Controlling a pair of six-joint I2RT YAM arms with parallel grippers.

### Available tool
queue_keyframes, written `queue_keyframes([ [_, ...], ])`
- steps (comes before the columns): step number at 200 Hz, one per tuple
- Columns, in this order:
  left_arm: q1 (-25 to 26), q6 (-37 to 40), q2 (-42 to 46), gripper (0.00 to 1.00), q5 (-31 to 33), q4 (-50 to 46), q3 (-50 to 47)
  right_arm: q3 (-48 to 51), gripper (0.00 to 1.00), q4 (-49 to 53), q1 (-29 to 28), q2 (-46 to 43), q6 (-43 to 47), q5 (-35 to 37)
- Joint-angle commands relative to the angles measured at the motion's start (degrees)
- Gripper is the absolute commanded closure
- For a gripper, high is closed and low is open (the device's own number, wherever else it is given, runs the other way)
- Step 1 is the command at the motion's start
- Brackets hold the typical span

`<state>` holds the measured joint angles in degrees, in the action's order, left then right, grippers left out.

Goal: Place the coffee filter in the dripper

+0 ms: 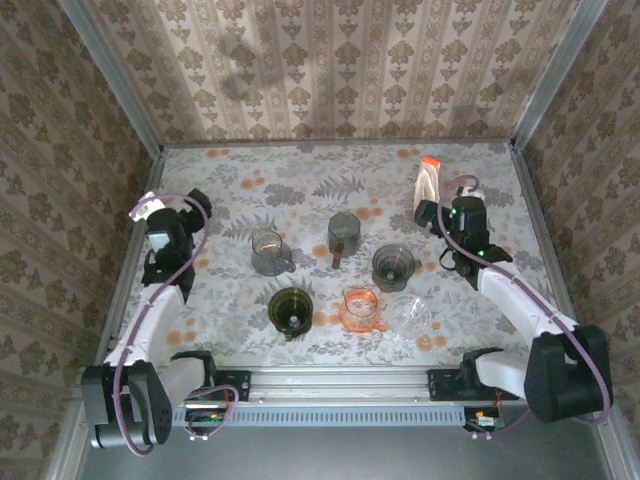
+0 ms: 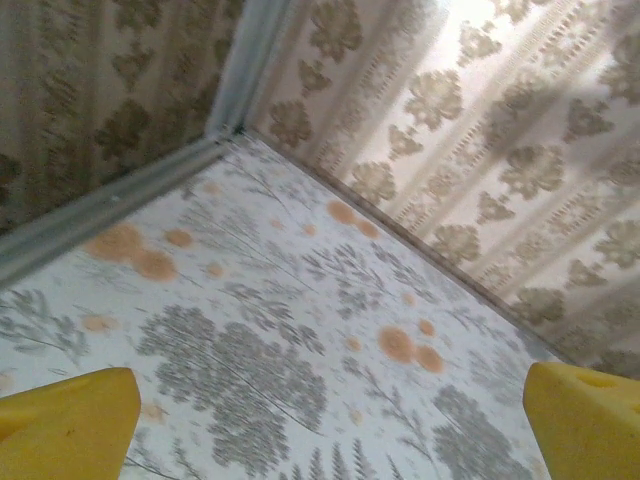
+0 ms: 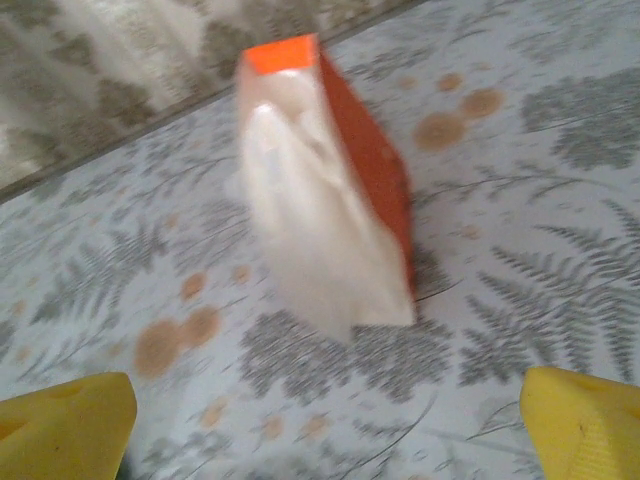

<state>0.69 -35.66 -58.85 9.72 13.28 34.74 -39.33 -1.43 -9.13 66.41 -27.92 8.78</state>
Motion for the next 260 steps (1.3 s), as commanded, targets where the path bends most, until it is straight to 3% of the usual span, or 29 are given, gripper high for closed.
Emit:
queue_keyframes([
  [1,2.96,-1.17,2.32,0.00,-5.01,-4.96,4.41,-0.53,0.00,4.91,-3.37,-4.23,-1.15,-2.55],
  [62,24.34,2.08,8.91,0.00,2.56,-14.31,4.20,-0.24,0.00,13.53,-11.08,-10.83,-3.63,-4.46],
  [99,32.46,0.60,14.33,0.00,-1.97,-22.49,2.48,-2.51,0.00,22.48,-15.26,-13.05,0.13,-8.96],
  [158,37.84,-2.09,17.99,0.10,-8.32,-32.28,-1.43,-3.95,0.07,36.32,-26.02,-13.01,0.77,-11.73],
  [226,38.32,-2.39,16.93,0.11,-10.10,-32.98,-1.92,-7.85,0.08,35.45,-35.93,-3.32,1.59,-15.82],
  [260,38.31,-1.70,17.44,0.11,-9.32,-34.55,-1.34,-9.36,0.08,36.07,-37.54,1.12,1.70,-14.86],
])
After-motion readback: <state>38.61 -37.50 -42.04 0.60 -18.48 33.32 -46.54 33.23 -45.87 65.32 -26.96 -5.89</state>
